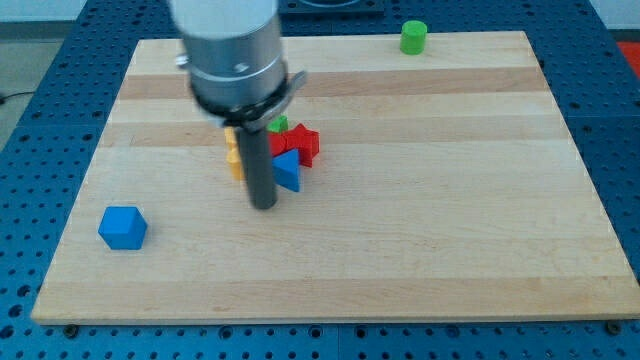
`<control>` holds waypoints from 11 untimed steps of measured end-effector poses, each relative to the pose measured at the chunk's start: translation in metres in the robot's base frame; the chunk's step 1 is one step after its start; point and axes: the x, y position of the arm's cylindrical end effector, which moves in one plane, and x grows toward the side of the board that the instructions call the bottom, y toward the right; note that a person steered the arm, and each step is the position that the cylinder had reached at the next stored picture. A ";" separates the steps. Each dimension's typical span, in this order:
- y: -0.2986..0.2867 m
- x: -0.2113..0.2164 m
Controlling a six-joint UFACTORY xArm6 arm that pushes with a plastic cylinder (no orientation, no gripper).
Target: Push the blue cube into the group of blocks
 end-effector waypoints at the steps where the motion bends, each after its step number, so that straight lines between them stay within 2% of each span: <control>1: -0.059 0.040; 2: -0.139 0.064; 3: -0.209 0.066; 4: -0.209 0.047; 5: -0.204 0.046; 9: -0.053 -0.003; 11: -0.007 -0.020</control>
